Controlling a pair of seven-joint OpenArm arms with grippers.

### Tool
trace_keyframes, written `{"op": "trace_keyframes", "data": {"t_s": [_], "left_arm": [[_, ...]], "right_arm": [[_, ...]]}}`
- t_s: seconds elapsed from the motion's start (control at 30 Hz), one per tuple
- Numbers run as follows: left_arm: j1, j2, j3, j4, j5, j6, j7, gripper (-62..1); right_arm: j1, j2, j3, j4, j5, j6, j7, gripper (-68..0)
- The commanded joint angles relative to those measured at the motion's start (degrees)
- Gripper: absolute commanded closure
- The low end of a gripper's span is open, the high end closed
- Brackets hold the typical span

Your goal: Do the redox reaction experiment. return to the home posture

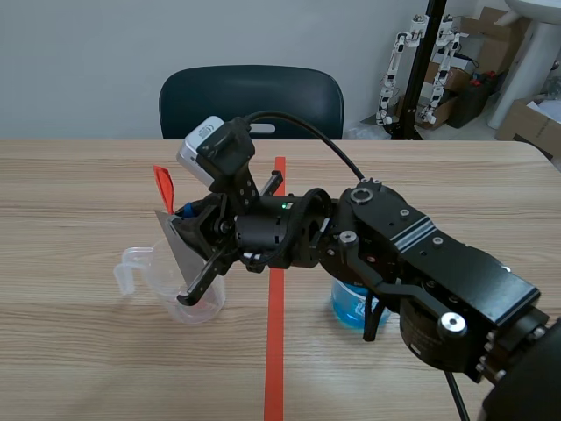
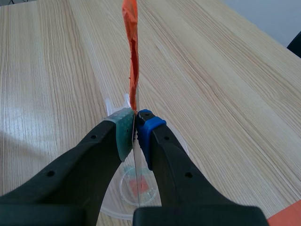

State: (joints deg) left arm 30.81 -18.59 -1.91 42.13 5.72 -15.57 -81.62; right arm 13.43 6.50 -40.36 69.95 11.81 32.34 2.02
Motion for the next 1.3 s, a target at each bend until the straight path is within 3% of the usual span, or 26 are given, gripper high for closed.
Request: {"op": "trace_keyframes", "data": {"t_s": [0.0, 0.73, 0.87, 1.03, 1.17, 1.23, 1.27], "left_arm": [[0.6, -0.5, -0.2, 0.7, -0.3, 0.0, -0.8, -62.3], [0.6, -0.5, -0.2, 0.7, -0.3, 0.0, -0.8, -62.3], [0.6, -0.5, -0.2, 0.7, -0.3, 0.0, -0.8, -62.3], [0.6, -0.5, -0.2, 0.7, -0.3, 0.0, -0.8, -62.3], [0.6, -0.5, -0.2, 0.7, -0.3, 0.0, -0.8, -62.3], [0.6, -0.5, -0.2, 0.7, -0.3, 0.0, -0.8, -62.3], [0.6, -0.5, -0.2, 0.7, -0.3, 0.0, -0.8, -62.3]], "right_arm": [[0.6, 0.0, 0.2, 0.6, 0.3, 0.0, 0.0, -0.6], [0.6, 0.0, 0.2, 0.6, 0.3, 0.0, 0.0, -1.2], [0.6, 0.0, 0.2, 0.6, 0.3, 0.0, -0.1, -14.1], [0.6, 0.0, 0.2, 0.6, 0.3, -0.2, -0.2, -38.4], [0.9, 0.0, 0.2, 0.6, 0.3, -3.3, -0.9, -61.6], [1.0, 0.0, 0.2, 0.6, 0.3, -4.6, -1.6, -67.9], [1.0, -0.1, 0.2, 0.6, 0.3, -5.3, -1.8, -67.9]]}}
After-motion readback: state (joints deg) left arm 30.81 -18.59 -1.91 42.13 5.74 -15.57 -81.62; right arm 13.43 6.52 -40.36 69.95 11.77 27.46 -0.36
